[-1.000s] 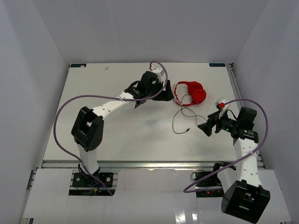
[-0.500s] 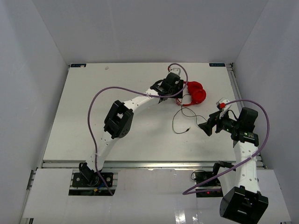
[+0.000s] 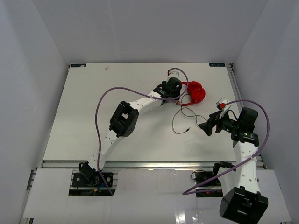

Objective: Wrap the headphones

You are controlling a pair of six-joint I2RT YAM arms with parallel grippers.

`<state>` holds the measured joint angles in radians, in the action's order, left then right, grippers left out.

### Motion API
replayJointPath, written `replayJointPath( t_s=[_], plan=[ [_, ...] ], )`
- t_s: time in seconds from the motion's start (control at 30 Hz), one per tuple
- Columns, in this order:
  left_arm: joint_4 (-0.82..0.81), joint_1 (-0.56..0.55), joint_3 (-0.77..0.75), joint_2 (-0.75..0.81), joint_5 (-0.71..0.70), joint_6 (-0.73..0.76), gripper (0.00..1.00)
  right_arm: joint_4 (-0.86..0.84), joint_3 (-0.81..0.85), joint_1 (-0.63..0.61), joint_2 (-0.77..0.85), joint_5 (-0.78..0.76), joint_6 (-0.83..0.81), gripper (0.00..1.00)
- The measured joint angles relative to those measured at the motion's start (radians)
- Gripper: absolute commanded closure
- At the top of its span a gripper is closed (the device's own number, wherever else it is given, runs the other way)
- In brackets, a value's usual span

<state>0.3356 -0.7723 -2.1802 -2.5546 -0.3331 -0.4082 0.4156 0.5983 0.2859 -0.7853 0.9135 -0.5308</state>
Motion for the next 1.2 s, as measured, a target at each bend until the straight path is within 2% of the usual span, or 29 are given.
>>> replayJointPath(
  t_s=[0.23, 0.4, 0.57, 0.8, 1.0, 1.2],
  plan=[
    [-0.029, 0.005, -0.055, -0.04, 0.044, 0.0, 0.39, 0.0, 0.0, 0.0, -0.001, -0.017, 0.0, 0.1],
    [-0.033, 0.006, -0.058, -0.05, 0.079, -0.001, 0.52, 0.0, 0.0, 0.0, -0.003, -0.023, 0.0, 0.1],
    [-0.043, 0.011, -0.057, -0.053, 0.089, -0.004, 0.77, -0.001, 0.0, 0.0, -0.008, -0.029, 0.0, 0.1],
    [-0.058, 0.02, -0.032, -0.046, 0.097, -0.008, 0.99, -0.006, 0.0, 0.015, -0.008, -0.033, -0.002, 0.1],
    [-0.055, 0.029, 0.129, 0.065, 0.096, -0.041, 1.0, -0.006, -0.015, 0.069, 0.011, 0.003, -0.016, 0.1],
    [-0.028, 0.054, 0.475, 0.392, 0.074, -0.064, 1.0, 0.012, -0.025, 0.102, 0.048, 0.09, -0.056, 0.1]
  ],
)
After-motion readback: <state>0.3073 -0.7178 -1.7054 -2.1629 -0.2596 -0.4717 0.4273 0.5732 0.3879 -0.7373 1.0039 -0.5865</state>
